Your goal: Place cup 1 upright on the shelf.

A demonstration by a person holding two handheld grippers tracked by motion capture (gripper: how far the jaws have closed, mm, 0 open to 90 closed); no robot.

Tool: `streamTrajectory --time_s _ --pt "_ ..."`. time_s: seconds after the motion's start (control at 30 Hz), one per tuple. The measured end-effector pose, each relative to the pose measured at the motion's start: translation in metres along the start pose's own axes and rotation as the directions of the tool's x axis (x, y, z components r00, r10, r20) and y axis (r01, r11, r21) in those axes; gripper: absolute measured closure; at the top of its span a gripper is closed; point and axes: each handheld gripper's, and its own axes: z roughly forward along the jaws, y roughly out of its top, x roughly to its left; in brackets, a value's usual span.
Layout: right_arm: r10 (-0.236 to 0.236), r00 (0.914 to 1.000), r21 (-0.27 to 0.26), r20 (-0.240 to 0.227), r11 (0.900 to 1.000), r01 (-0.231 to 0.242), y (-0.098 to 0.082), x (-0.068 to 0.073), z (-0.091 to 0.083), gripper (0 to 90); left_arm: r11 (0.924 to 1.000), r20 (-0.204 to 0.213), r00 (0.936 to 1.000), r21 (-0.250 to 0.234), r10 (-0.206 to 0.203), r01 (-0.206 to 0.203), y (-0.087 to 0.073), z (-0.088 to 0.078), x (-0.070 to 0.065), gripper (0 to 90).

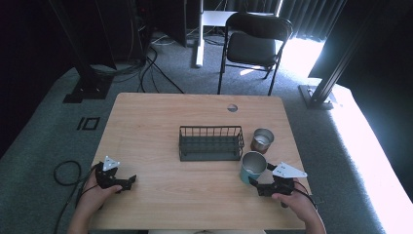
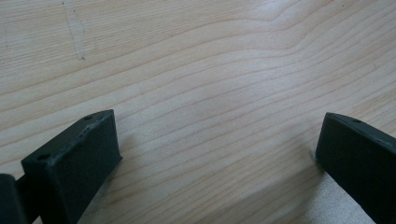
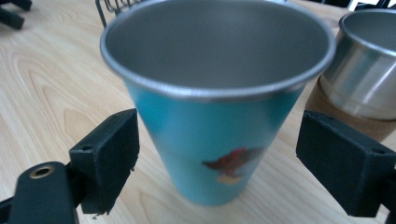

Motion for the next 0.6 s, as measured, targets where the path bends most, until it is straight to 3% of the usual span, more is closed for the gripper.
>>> streamTrajectory --time_s 0.6 --pt "0.006 0.9999 -0.069 -0.013 0.998 -0.007 0.013 0.002 0.009 11.6 1.0000 0.000 1.0000 0.000 0.000 0.000 0.000 0.000 0.000 0.3"
